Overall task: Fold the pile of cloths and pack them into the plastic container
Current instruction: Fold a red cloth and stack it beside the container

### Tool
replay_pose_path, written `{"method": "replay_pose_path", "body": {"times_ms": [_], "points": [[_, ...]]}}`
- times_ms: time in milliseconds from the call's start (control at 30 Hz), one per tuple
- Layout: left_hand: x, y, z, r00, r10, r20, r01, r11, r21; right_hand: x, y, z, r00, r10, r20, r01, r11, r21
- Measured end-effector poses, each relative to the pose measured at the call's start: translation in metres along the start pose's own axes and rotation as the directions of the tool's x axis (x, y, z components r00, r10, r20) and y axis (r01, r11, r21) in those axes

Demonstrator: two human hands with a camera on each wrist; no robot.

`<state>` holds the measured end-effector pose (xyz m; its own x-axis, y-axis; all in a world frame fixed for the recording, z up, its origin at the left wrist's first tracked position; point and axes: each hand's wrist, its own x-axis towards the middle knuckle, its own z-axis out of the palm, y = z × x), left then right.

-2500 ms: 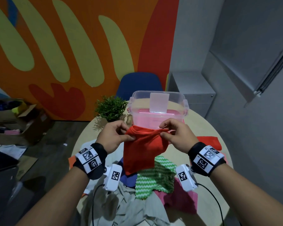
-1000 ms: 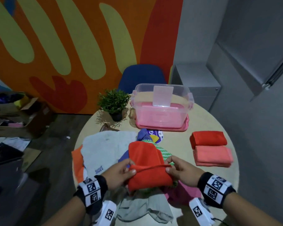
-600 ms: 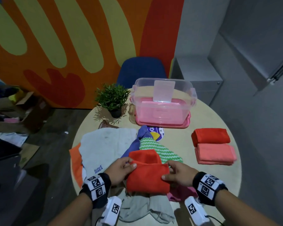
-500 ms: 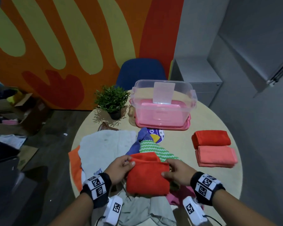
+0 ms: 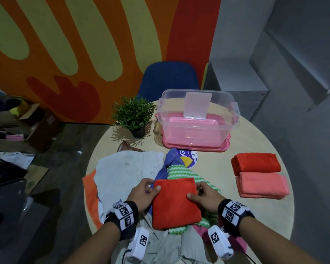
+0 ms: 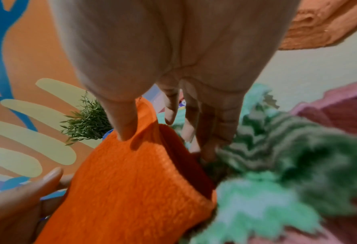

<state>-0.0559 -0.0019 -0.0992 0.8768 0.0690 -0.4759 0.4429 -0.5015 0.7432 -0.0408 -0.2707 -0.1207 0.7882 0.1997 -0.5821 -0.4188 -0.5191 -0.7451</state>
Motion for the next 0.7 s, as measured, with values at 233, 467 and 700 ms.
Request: {"method": "replay_pose_path", "body": {"times_ms": [233, 467, 700], "points": [[-0.003, -0.014, 0.010, 0.997, 0.066, 0.027, -0.050, 0.914, -0.402, -0.004, 0.003, 0.005, 0.998, 0.002, 0.060, -0.017, 0.967, 0.256], [0.000, -0.014, 0.009, 0.978, 0.194, -0.077, -0.208, 0.930, -0.302, -0.008, -0.007, 0.024, 0.996, -0.078, -0.032, 0.084, 0.931, 0.356], [0.004, -0.017, -0.006, 0.973, 0.200, -0.113, -0.225, 0.929, -0.293, -0.011, -0.012, 0.024, 0.992, -0.116, -0.041, 0.122, 0.957, 0.262]]}}
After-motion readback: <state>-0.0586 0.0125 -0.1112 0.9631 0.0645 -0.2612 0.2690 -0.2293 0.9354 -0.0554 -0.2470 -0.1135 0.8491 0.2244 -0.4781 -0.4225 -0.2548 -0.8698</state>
